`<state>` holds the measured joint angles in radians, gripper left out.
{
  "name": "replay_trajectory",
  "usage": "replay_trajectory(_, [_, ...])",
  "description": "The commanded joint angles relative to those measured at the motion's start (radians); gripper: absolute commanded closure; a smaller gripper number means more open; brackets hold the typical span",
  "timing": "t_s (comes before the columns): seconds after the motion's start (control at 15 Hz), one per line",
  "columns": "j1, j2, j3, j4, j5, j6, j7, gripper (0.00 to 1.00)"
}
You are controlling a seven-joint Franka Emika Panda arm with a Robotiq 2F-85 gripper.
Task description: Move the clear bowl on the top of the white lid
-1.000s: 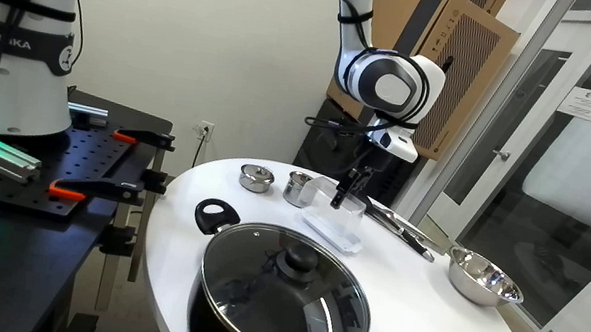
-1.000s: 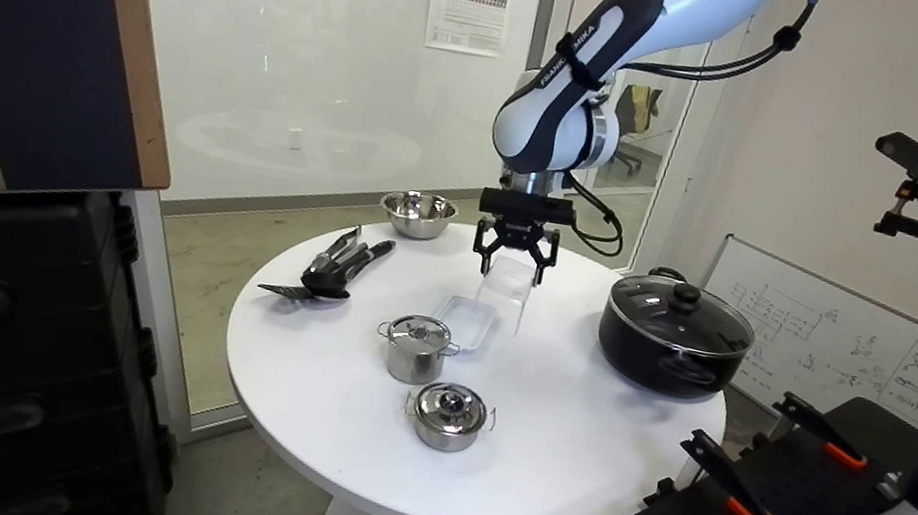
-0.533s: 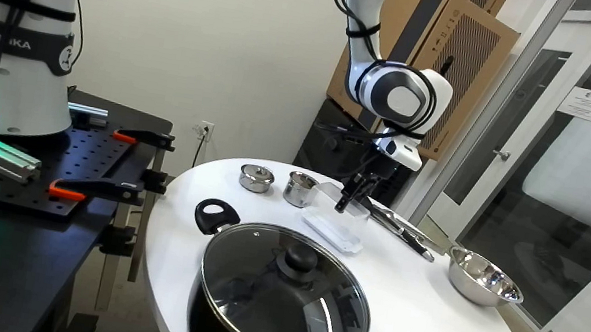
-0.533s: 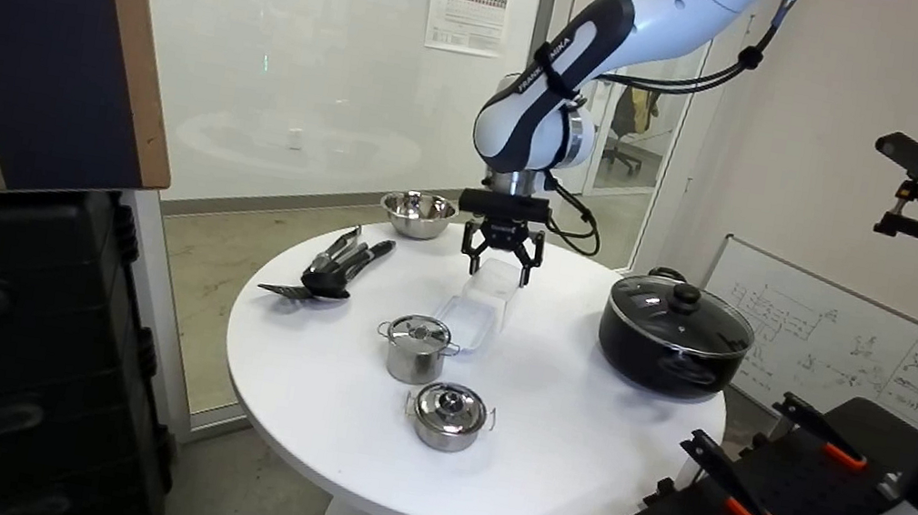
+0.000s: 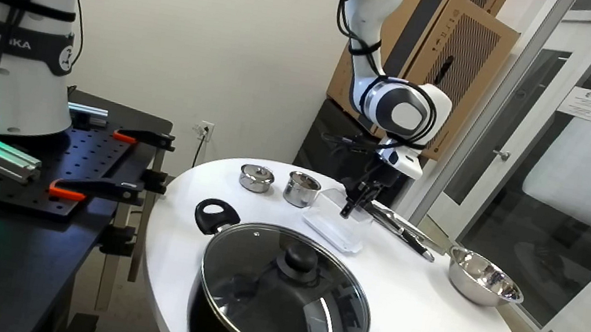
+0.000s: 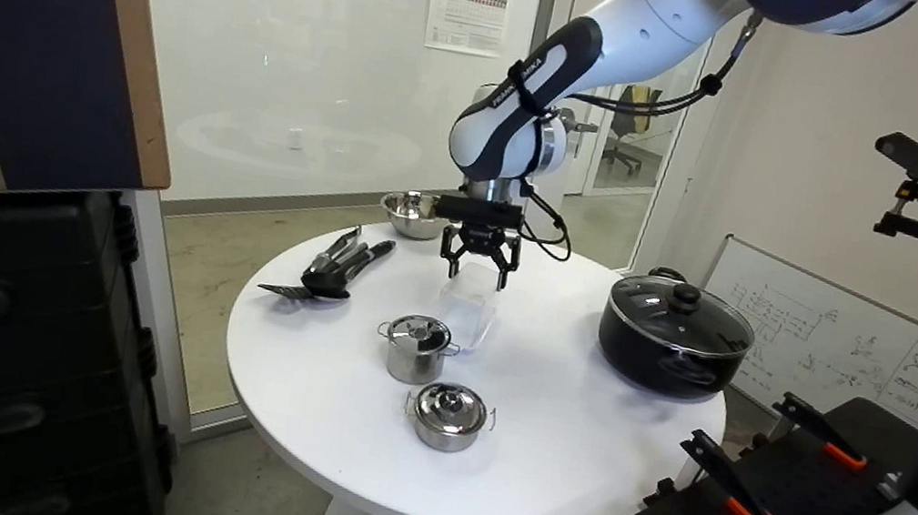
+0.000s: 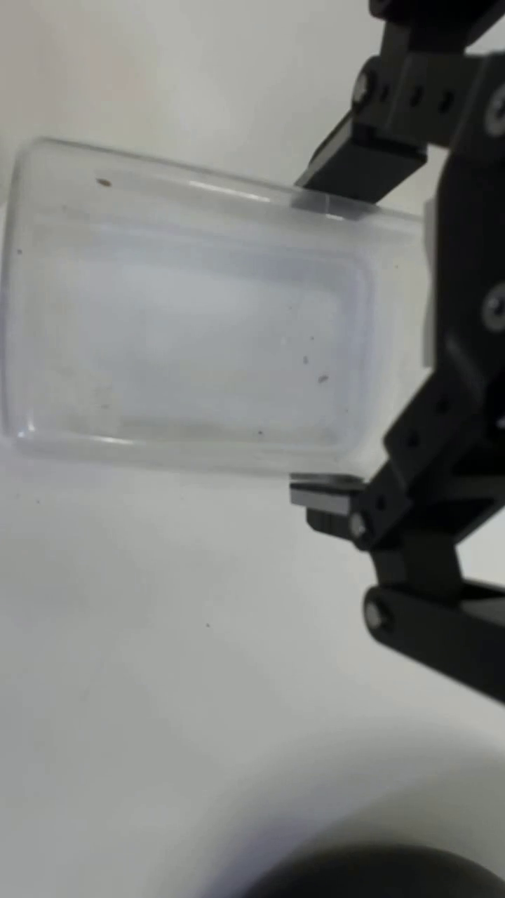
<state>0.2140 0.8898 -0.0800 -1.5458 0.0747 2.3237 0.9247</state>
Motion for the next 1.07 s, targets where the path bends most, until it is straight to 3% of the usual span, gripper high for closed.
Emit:
replay_trajectory(0.0, [0.010, 0.065, 0.003, 0.099, -0.011, -0.047, 0.008, 0.35])
replay_trajectory(0.6, [0.016, 0.117, 0.002, 0.170, -0.010, -0.081, 0.009, 0.35])
replay_trajectory(1.0, [0.015, 0.098, 0.004, 0.145, -0.012, -0.071, -0.004, 0.35])
